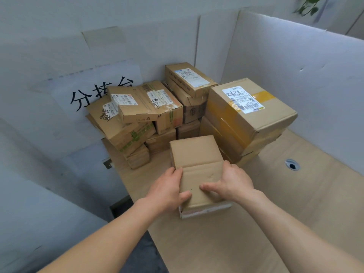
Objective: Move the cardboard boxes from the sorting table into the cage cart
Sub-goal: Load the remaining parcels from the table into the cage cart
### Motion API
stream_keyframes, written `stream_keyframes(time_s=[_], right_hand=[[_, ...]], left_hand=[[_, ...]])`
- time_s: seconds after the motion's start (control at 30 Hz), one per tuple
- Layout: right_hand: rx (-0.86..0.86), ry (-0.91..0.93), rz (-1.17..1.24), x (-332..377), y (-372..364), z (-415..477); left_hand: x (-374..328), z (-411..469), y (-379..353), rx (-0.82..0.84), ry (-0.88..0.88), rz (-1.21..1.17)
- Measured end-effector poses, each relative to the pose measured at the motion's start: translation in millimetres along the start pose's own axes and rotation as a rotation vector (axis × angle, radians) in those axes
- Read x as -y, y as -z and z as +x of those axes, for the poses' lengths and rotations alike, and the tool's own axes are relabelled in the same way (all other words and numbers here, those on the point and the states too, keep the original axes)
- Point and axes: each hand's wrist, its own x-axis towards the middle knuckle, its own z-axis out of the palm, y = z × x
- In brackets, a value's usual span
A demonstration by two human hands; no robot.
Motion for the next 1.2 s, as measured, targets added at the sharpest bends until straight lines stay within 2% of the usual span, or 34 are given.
stream_keyframes(time_s=[0.33, 0.87, 1.0, 1.13, 1.2], right_hand=[[0.042, 0.020, 0.119, -54, -16, -76], [0.111, 0.090, 0.007, -88, -37, -146], [0.124, 0.089, 0.056, -88, -42, -150], [0.132, 0.078, 0.114, -89, -45, -151], [0.128, 0.071, 0.147, -88, -46, -152]], left_hand=[[-43, -76, -42, -0.022, 0.026, -0.065], [-58, -164, -95, -0.064, 0.140, -0.127], [-52, -169, -104, -0.102, 0.156, -0.262], [-45, -175, -115, -0.138, 0.241, -0.592], [-44, -177, -118, -0.145, 0.271, -0.677]])
